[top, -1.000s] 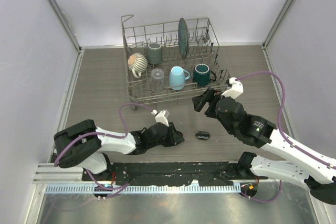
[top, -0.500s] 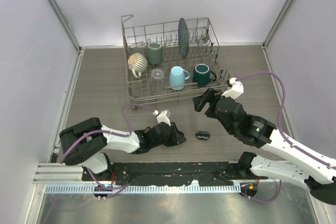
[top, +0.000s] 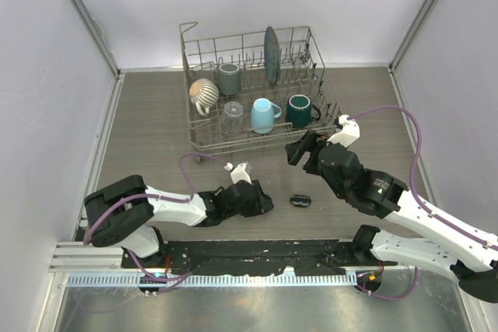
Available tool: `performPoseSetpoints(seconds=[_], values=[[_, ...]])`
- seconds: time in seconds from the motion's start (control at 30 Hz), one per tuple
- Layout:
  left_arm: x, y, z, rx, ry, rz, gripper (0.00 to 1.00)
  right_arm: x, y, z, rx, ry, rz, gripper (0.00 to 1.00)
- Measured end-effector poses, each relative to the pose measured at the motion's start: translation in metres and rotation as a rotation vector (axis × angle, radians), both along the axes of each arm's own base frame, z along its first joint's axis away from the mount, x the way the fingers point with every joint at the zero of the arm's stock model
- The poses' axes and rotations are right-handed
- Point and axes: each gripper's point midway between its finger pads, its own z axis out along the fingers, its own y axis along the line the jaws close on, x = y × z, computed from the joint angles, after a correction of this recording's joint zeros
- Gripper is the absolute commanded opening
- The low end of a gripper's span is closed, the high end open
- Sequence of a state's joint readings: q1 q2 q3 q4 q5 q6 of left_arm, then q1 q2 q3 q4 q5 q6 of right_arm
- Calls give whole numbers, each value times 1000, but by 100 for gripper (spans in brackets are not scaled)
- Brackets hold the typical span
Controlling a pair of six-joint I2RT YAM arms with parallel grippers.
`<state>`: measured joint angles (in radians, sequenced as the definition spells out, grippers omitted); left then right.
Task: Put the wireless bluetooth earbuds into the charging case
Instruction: Place the charging case at the center of the board, then reset both arms
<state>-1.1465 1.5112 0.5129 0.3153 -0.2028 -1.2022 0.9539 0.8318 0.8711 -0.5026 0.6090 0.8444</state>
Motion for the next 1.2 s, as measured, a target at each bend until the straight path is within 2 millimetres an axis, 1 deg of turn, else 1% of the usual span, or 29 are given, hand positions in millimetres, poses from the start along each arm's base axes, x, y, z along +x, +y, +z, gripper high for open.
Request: performPoseSetpoints(seconds=[0.03,0.37,0.57,0.63,0.67,0.7,0.87,0.9,0.97,1.0,1.1,1.2], values=[[0,-1,1,-1,1,2,45,0,0,0,0,0,0,86],[1,-1,3,14,0,7,47,0,-1,-1,-2,0,-3,86],[2,15,7,62,-12,35,50,0,-1,-3,-6,2,-5,86],[4,21,12,70,-28,46,53,0,-2,-3,-7,3,-5,87],[5,23,17,66,-40,51,55,0,-2,-3,-7,3,-6,88],[6,25,22,62,-52,54,57,0,-2,-3,-7,3,-6,89],[12,37,51,38,-144,66,60,2,-3,-4,-17,-1,-9,89],[14,41,61,31,-178,67,64,2,-5,-4,-27,-5,-11,90],[18,50,79,29,-244,73,100,4,-10,-4,-53,-15,-21,91],[20,54,87,34,-280,72,100,5,-14,-4,-71,-21,-29,91],[28,73,126,16,-416,91,100,6,-31,-2,-135,-45,-64,91],[33,91,159,-10,-529,123,100,5,-49,0,-189,-64,-93,92]])
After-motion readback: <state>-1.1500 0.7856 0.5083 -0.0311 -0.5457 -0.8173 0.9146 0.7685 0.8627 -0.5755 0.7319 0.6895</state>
